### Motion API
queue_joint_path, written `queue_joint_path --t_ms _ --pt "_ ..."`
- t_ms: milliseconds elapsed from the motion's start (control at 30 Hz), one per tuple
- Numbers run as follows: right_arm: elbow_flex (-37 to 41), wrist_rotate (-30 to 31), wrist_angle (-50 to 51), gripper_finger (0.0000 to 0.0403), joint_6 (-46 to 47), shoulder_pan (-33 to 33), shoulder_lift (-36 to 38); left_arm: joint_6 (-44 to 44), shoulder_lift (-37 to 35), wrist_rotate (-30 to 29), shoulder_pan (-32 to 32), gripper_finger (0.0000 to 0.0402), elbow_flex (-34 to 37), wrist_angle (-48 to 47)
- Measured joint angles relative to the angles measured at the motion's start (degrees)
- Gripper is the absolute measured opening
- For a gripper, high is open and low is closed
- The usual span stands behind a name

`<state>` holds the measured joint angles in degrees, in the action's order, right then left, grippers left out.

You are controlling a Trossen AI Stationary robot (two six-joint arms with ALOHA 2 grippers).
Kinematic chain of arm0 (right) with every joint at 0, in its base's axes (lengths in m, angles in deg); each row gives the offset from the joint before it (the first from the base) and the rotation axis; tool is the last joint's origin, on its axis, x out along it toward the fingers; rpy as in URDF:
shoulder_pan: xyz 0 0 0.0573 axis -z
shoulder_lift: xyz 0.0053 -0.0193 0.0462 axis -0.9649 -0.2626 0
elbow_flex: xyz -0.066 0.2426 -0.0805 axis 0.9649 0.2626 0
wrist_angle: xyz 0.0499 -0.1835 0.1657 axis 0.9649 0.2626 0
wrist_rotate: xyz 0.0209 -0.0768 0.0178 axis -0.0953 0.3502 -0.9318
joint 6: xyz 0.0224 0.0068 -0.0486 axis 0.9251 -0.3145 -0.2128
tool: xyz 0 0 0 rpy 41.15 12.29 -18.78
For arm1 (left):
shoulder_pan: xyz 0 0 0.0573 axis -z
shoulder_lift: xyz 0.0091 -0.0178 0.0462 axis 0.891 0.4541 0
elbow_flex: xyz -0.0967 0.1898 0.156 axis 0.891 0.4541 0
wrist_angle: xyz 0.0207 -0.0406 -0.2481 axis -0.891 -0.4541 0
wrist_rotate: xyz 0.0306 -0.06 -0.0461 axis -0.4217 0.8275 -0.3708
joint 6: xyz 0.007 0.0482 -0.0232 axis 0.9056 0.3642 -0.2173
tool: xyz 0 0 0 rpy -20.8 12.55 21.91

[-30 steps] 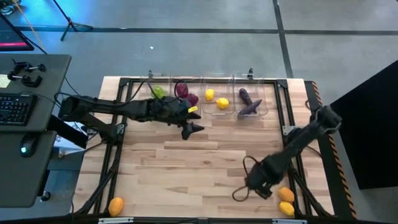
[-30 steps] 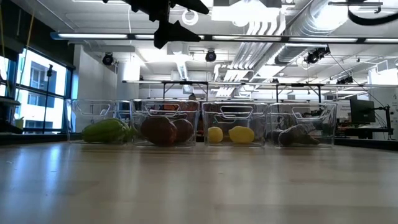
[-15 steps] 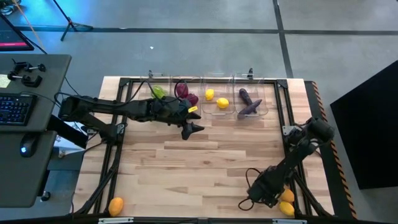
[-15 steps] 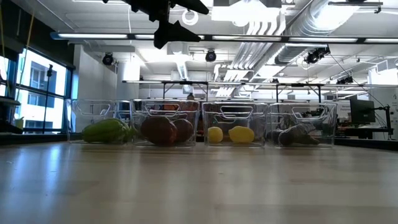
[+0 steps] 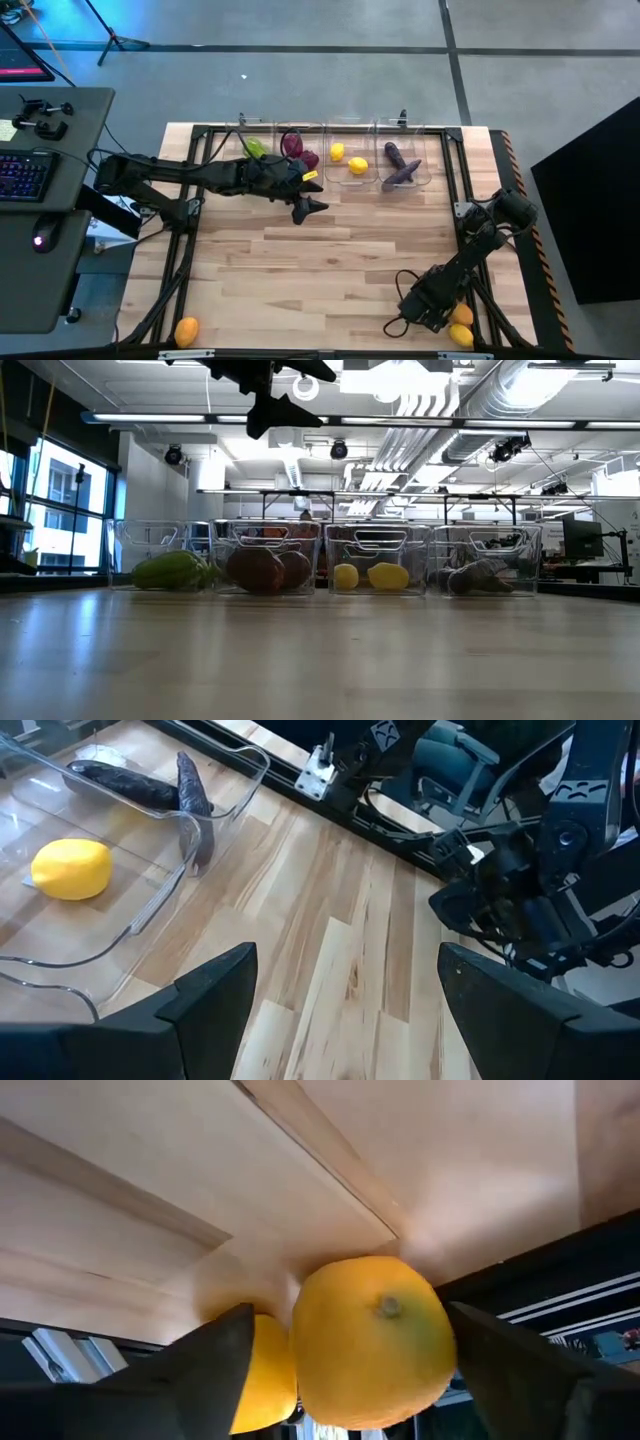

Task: Sort produce into baskets
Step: Put the yellow lemon into the middle right transparent bin

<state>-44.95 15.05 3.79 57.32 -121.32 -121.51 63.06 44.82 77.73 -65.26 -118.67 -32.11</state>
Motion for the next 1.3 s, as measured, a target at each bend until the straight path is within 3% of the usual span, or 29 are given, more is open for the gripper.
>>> queue_joint_path --t_ms 167,333,500,633,767,967,1067,1167,1300 --pt "-0.01 0.03 0.58 0.0226 -2.83 0.1 0.0 -0.94 -0.28 0.75 -0.12 0.0298 0.0 1.14" --pt "-1.03 3.05 8.25 0.0164 -11.63 2.39 1.12 0.61 -7.0 5.13 -2.16 0.0298 -0.17 5.17" --pt "-1.88 16.54 19.05 0.0175 -18.3 9.02 6.95 3.52 -14.83 -2.09 -5.7 0.0298 -0.09 4.5" --pt "-1.99 31.82 18.46 0.0201 -19.63 17.85 13.55 3.09 -20.38 -4.21 -8.13 0.0298 -0.13 4.86" --pt "-1.99 44.96 3.84 0.0205 -26.94 27.76 19.11 2.97 -24.13 -1.88 -8.5 0.0298 -0.09 6.56" --pt "-1.99 55.96 -27.75 0.0207 -50.16 41.5 22.82 1.58 -26.58 -1.06 -8.21 0.0298 -0.11 8.18" --pt "-2.03 62.92 -39.13 0.0208 -56.03 48.13 23.09 -0.53 -26.6 -1.0 -8.17 0.0298 -0.09 8.67" --pt "-2.08 61.97 -46.66 0.0208 -56.03 55.04 23.21 -2.85 -26.44 -0.63 -8.15 0.0298 -0.09 10.07" --pt "-2.08 61.51 -48.74 0.0209 -52.19 62.03 23.17 -3.52 -26.42 -0.41 -7.61 0.0298 -0.09 11.7"
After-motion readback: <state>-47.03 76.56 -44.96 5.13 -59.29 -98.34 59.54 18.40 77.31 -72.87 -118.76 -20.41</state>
